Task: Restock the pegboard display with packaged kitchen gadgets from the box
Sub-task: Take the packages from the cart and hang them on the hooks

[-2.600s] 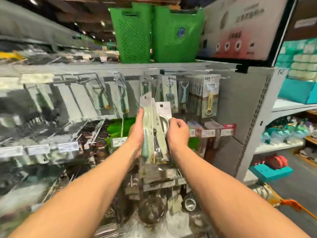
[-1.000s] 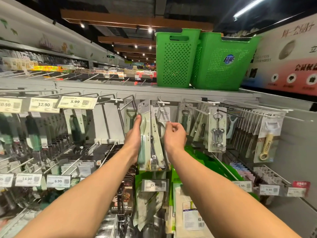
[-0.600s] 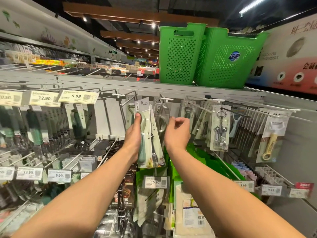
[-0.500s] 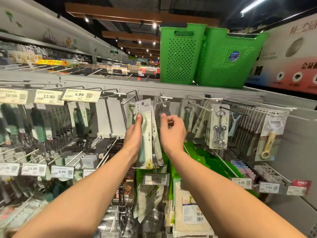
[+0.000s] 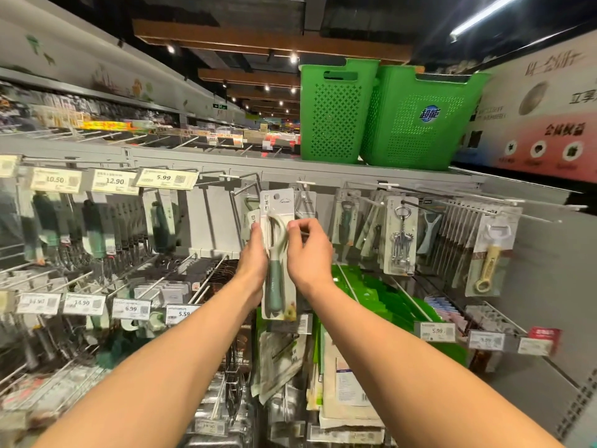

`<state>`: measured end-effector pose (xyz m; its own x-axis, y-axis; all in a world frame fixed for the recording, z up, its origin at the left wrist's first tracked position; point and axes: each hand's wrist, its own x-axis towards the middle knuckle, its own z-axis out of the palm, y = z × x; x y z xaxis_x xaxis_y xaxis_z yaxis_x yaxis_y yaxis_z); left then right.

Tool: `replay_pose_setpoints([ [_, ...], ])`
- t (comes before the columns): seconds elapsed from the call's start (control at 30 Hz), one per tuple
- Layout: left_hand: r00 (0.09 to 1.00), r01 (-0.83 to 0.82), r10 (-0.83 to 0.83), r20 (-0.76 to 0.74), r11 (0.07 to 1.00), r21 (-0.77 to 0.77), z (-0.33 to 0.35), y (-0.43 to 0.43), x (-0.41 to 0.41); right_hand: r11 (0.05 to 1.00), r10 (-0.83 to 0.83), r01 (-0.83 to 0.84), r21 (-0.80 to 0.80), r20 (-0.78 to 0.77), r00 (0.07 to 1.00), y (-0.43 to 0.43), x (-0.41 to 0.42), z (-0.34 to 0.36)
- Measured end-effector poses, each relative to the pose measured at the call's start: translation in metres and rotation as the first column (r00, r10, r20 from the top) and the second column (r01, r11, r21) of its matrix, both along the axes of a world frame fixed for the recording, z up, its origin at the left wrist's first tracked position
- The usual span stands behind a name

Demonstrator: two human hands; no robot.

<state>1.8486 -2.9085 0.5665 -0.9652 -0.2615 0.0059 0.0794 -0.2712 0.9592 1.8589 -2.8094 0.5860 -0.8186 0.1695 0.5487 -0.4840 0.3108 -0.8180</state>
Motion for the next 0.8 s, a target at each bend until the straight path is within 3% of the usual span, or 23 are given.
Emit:
replay_pose_setpoints([
  [0.17, 0.991, -0.132, 0.132, -0.004, 0.991, 0.007, -0.007, -0.010, -0.015, 0.998, -0.014, 0.014, -0.054, -0.011, 1.000, 0.013, 0.009, 0.006],
  [0.3, 0.944, -0.330, 0.328, -0.031, 0.938, -0.109, 0.001, -0.013, 0.006, 0.980, 0.000, 0.015, -0.197, 0.073, 0.997, 0.026, 0.006, 0.011],
  [0.37, 0.923, -0.384, 0.384, -0.029, 0.911, -0.151, -0.004, -0.017, 0.007, 0.981, -0.005, 0.023, -0.194, 0.090, 0.996, 0.030, 0.003, 0.010],
  [0.43, 0.934, -0.357, 0.358, -0.021, 0.924, -0.139, -0.002, -0.019, 0.010, 0.984, -0.011, 0.028, -0.178, 0.092, 0.996, 0.030, 0.000, 0.007],
  [0.6, 0.991, -0.094, 0.085, -0.099, 0.992, -0.088, 0.010, -0.010, 0.010, 0.994, -0.002, 0.011, -0.110, 0.089, 0.996, 0.026, -0.005, 0.000],
  [0.8, 0.991, -0.018, 0.008, -0.133, 0.997, -0.078, 0.011, 0.000, 0.007, 0.994, -0.056, 0.065, -0.092, 0.097, 0.994, 0.030, -0.014, -0.006],
])
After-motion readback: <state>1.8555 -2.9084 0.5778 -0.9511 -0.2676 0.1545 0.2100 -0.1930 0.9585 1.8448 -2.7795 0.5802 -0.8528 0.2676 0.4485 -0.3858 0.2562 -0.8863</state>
